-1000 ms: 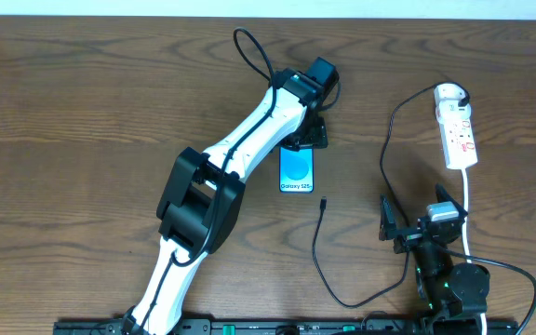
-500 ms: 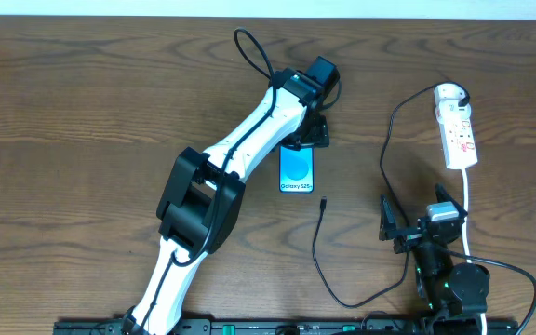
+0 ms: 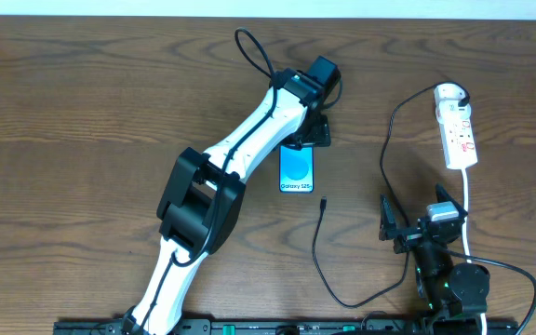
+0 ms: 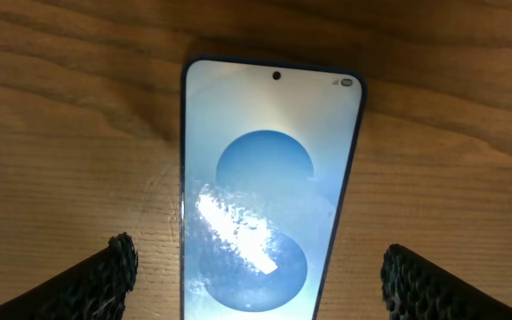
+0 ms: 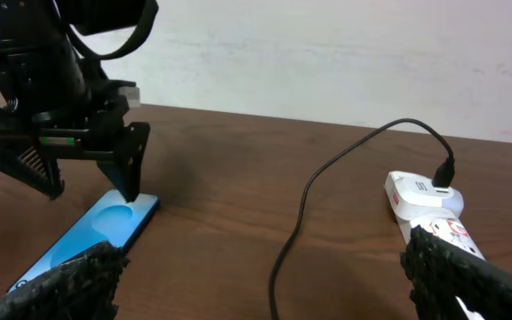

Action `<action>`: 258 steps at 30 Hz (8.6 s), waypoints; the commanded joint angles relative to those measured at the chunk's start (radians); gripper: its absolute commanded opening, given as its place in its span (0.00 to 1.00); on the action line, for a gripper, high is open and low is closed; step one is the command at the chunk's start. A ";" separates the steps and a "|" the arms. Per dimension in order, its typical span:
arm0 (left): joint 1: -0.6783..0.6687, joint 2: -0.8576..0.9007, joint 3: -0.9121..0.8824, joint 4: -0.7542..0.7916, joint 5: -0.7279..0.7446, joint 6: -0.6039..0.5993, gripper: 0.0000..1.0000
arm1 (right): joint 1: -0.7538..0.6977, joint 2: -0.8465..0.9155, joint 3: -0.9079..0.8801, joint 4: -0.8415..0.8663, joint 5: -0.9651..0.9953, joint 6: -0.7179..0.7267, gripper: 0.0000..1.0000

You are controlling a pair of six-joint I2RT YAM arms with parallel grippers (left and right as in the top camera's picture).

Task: Plug charger to phone and switch on socket
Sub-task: 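Lower the left gripper onto the phone and align with its edges, then close the left gripper on the phone's bottom edge, then lift the phone upright with the left gripper and hold it raised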

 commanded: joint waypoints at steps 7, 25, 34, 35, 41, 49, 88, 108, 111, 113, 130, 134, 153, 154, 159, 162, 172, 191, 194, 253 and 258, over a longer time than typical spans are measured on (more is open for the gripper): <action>-0.026 0.021 -0.026 0.012 -0.014 0.005 0.90 | 0.005 -0.005 -0.002 -0.003 0.001 -0.012 0.99; -0.023 0.034 -0.071 0.058 -0.031 0.001 0.90 | 0.005 -0.005 -0.002 -0.003 0.001 -0.012 0.99; -0.023 0.090 -0.071 0.058 0.006 0.002 0.90 | 0.005 -0.005 -0.002 -0.003 0.001 -0.012 0.99; -0.023 0.096 -0.071 0.058 0.006 0.002 0.90 | 0.005 -0.005 -0.002 -0.003 0.001 -0.012 0.99; -0.023 0.120 -0.071 0.061 0.005 0.001 0.90 | 0.005 -0.005 -0.002 -0.003 0.001 -0.012 0.99; -0.023 0.121 -0.071 0.082 -0.006 0.002 0.90 | 0.005 -0.005 -0.002 -0.003 0.001 -0.012 0.99; -0.023 0.121 -0.069 0.068 -0.006 0.010 0.82 | 0.005 -0.005 -0.002 -0.003 0.001 -0.012 0.99; -0.006 0.106 -0.061 0.036 -0.005 0.051 0.82 | 0.005 -0.005 -0.002 -0.003 0.001 -0.012 0.99; 0.000 0.106 -0.061 0.019 -0.005 0.051 0.82 | 0.005 -0.005 -0.002 -0.003 0.001 -0.012 0.99; 0.007 0.105 -0.061 0.011 -0.006 0.055 0.82 | 0.005 -0.005 -0.002 -0.003 0.001 -0.012 0.99; 0.064 0.021 -0.061 -0.063 -0.004 0.055 0.82 | 0.005 -0.005 -0.002 -0.003 0.001 -0.012 0.99; 0.064 0.007 -0.061 -0.074 -0.005 0.073 0.82 | 0.005 -0.005 -0.002 -0.003 0.001 -0.012 0.99; 0.063 0.013 -0.076 -0.046 -0.008 0.103 0.98 | 0.005 -0.005 -0.002 -0.003 0.001 -0.012 0.99; 0.063 0.014 -0.080 -0.042 -0.008 0.102 0.98 | 0.005 -0.005 -0.002 -0.003 0.001 -0.012 0.99; 0.063 0.020 -0.135 -0.007 -0.004 0.083 0.98 | 0.005 -0.005 -0.002 -0.003 0.001 -0.012 0.99; 0.063 0.020 -0.164 0.007 -0.002 0.077 0.98 | 0.005 -0.005 -0.002 -0.003 0.001 -0.012 0.99; 0.062 0.020 -0.214 0.053 0.051 0.077 0.98 | 0.005 -0.005 -0.002 -0.003 0.001 -0.012 0.99; 0.062 0.020 -0.219 0.056 0.043 0.077 0.80 | 0.005 -0.005 -0.002 -0.003 0.001 -0.012 0.99; 0.062 0.019 -0.219 0.056 0.044 0.077 0.77 | 0.005 -0.005 -0.002 -0.003 0.001 -0.012 0.99; 0.415 -0.143 -0.219 0.006 1.527 0.009 0.77 | 0.005 -0.005 -0.002 -0.003 0.001 -0.012 0.99; 0.427 -0.150 -0.219 0.006 1.527 -0.019 0.77 | 0.005 -0.005 -0.002 -0.003 0.001 -0.012 0.99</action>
